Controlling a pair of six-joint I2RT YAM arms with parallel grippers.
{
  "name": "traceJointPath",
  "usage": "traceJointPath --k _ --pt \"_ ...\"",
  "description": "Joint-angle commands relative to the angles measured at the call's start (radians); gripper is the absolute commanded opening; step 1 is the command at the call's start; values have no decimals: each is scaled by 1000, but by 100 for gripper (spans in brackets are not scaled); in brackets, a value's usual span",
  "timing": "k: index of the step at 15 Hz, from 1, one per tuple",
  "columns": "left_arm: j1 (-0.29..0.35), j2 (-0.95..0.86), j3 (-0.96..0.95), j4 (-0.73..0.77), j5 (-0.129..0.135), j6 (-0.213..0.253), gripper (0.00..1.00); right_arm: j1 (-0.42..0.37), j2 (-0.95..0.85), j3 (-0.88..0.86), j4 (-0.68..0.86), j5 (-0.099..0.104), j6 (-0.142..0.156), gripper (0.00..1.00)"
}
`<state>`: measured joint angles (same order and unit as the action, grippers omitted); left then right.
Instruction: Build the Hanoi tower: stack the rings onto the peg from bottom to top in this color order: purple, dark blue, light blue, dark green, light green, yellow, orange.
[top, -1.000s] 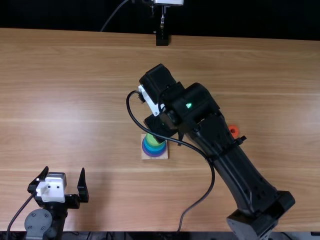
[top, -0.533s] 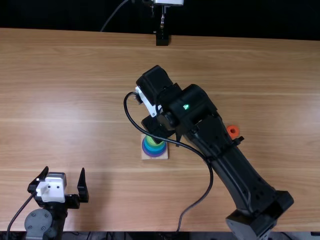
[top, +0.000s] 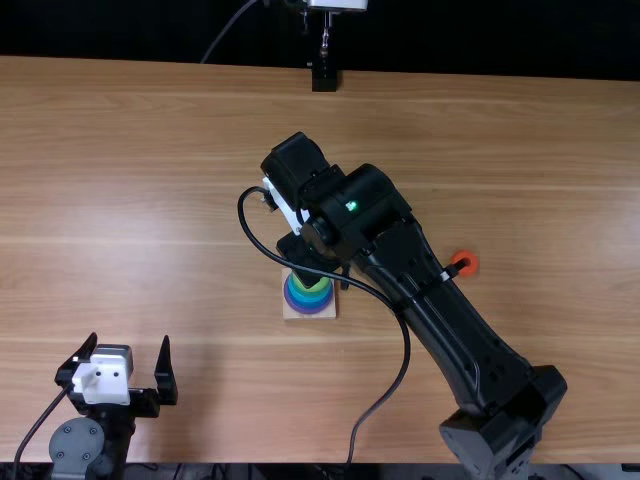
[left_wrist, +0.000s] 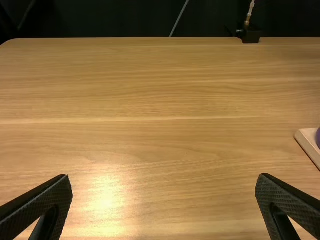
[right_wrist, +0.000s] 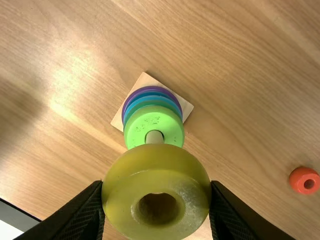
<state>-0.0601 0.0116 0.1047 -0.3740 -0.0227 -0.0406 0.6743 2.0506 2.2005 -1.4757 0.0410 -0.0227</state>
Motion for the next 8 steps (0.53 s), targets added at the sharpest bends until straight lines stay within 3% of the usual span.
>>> traceJointPath --k 1,2,3,4,5,6,8 --pt "-10 -12 -105 -77 4 4 100 10 19 8 0 -4 4 0" --pt "-10 -12 -105 -77 4 4 100 10 19 8 0 -2 4 0" --pt "-10 -12 -105 -77 4 4 100 10 19 8 0 -2 2 8" --pt "-10 -12 -105 -77 4 4 100 10 20 8 -7 -1 2 32" --pt "-10 -12 -105 -77 4 4 100 10 20 7 -11 1 2 74" --pt "-10 -12 -105 -77 4 4 100 10 20 7 -18 1 2 100" --pt "-10 -12 -105 -77 4 4 100 10 22 7 -15 3 2 100"
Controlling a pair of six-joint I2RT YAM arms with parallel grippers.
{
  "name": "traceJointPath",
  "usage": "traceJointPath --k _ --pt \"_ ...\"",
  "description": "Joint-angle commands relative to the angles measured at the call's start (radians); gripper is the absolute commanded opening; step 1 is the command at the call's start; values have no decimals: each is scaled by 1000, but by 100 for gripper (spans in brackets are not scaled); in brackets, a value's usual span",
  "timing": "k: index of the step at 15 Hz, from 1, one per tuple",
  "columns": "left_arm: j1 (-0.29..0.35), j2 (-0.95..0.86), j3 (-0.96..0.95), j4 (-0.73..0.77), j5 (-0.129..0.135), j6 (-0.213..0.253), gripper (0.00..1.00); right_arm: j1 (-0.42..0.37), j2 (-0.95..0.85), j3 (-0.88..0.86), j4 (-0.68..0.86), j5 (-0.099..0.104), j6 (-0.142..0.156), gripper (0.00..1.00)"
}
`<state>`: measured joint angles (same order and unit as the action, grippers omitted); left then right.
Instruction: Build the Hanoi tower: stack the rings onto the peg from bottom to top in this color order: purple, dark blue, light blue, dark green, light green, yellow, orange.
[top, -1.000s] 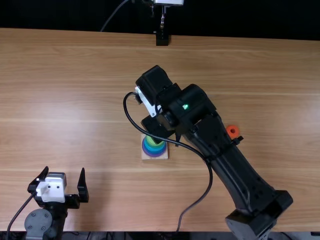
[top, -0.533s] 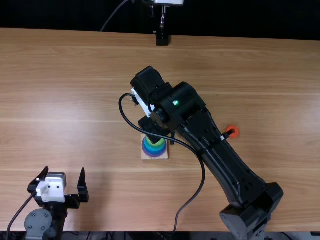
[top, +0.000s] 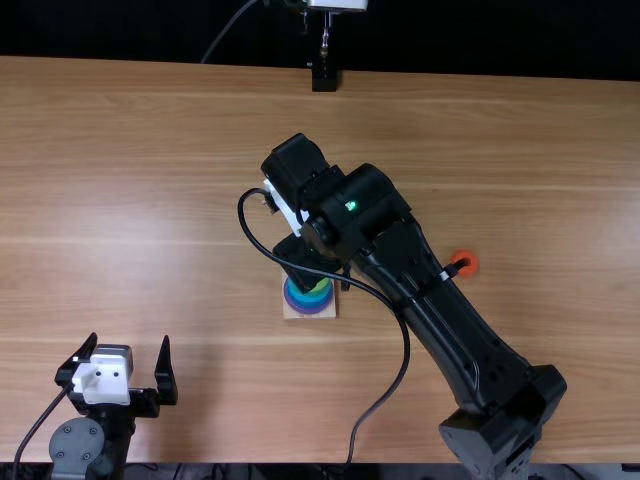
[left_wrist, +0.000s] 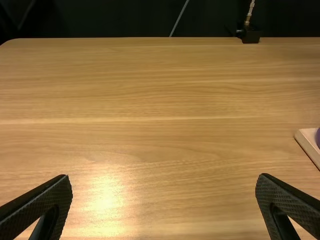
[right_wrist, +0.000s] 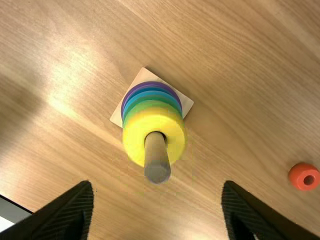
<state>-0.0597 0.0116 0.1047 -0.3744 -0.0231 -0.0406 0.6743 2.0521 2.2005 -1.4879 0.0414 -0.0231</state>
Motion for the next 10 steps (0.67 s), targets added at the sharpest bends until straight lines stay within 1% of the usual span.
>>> traceJointPath --k 1,4,5,6,7,8,9,10 --pt "-11 -12 -105 -77 5 4 100 8 20 7 5 5 3 100" --pt "-11 -12 -105 -77 5 4 100 1 20 27 20 6 5 100" --pt "-11 -12 -105 -77 5 4 100 -7 19 34 40 14 5 100" --pt "-11 -12 -105 -77 5 4 100 -28 19 39 66 36 8 100" --pt "-11 -12 -105 -77 5 4 100 -65 19 30 73 52 25 100" --pt "-11 -12 -105 -77 5 4 100 -101 19 27 77 58 62 100" --pt "-11 -12 -105 -77 5 4 100 -134 19 19 75 58 95 100" --pt "-11 -12 -105 -77 5 4 100 -168 17 -7 75 58 119 100"
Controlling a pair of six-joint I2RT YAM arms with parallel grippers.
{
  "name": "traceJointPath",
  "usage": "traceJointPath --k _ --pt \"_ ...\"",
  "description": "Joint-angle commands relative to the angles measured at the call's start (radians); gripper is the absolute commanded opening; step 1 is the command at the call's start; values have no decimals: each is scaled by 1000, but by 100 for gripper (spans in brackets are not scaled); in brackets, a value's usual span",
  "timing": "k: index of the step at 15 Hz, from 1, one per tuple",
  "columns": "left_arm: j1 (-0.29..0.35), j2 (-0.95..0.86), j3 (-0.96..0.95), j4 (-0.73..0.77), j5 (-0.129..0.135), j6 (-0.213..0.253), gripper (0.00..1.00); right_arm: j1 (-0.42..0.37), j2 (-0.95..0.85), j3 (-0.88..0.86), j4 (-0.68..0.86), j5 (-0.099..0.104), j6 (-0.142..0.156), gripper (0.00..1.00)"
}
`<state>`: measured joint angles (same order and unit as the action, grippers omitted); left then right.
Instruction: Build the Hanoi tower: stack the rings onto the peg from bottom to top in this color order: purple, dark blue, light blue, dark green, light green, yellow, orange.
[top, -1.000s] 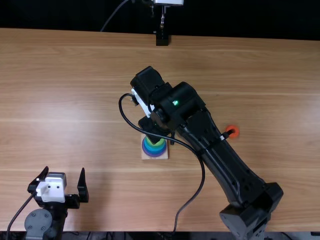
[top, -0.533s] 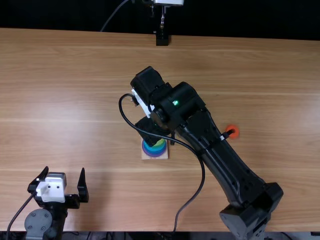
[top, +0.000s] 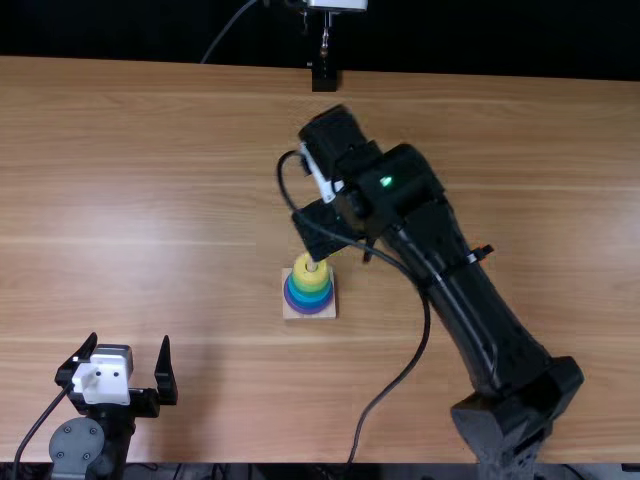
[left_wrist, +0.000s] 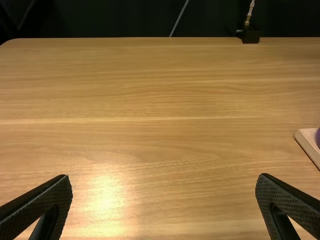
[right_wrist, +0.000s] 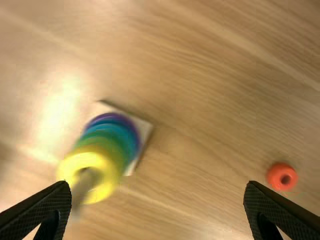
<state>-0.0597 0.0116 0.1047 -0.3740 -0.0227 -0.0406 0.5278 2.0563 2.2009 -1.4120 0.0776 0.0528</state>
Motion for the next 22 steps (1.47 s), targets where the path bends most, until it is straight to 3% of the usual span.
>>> traceJointPath --k 1,8,13,19,22 --pt "-11 -12 -105 -77 4 4 100 -54 10 -30 -3 22 63 100" --pt "-11 -12 -105 -77 4 4 100 -344 7 -264 -17 20 168 100" --pt "-11 -12 -105 -77 4 4 100 -396 -44 -428 -1 13 163 100" --pt "-11 -12 -105 -77 4 4 100 -448 -53 -553 244 7 163 100" --pt "-11 -12 -105 -77 4 4 100 -474 -48 -580 284 3 151 100"
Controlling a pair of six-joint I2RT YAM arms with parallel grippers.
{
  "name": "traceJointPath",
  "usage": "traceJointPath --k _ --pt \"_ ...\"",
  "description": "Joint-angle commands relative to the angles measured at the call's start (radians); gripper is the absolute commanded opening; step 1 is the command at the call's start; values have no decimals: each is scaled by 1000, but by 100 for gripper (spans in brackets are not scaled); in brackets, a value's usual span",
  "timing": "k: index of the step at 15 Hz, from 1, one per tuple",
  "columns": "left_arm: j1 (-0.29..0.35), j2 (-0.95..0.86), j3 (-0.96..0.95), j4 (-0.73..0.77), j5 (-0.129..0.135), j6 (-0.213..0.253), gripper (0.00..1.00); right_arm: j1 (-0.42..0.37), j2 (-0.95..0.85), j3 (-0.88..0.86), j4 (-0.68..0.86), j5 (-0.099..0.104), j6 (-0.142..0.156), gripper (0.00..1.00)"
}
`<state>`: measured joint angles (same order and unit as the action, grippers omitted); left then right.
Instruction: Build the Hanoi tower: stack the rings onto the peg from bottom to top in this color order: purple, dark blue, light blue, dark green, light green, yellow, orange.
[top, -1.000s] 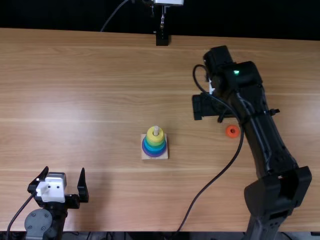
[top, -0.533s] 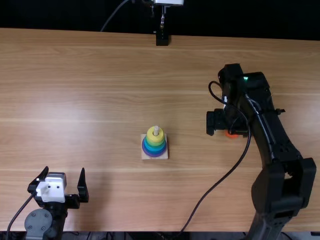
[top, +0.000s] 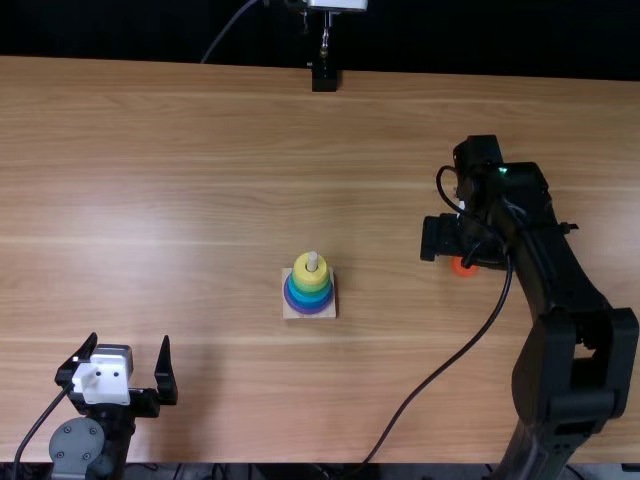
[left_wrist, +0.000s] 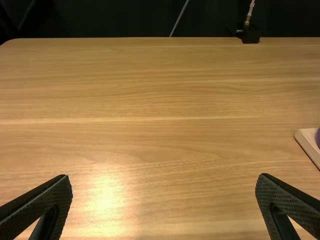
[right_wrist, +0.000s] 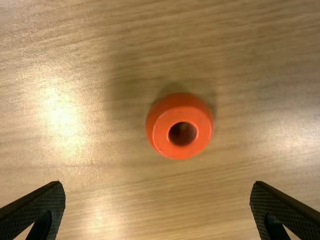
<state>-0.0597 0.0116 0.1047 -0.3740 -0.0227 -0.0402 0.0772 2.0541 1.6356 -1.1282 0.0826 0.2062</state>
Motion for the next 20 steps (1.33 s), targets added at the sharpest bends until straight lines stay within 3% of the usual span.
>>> traceJointPath --k 1,3,5,8,9,20 --pt "-11 -12 -105 -77 4 3 100 -30 -40 -16 17 -5 -4 100" --pt "-11 -12 -105 -77 4 3 100 -47 -8 -16 37 -16 -4 100" --pt "-11 -12 -105 -77 4 3 100 -60 6 -16 47 -53 -6 100" --pt "-11 -12 -105 -77 4 3 100 -70 31 -20 48 -97 -48 100" --pt "-11 -12 -105 -77 4 3 100 -76 40 -28 50 -97 -61 100" --pt "-11 -12 -105 -77 4 3 100 -102 84 -69 126 -92 -63 100"
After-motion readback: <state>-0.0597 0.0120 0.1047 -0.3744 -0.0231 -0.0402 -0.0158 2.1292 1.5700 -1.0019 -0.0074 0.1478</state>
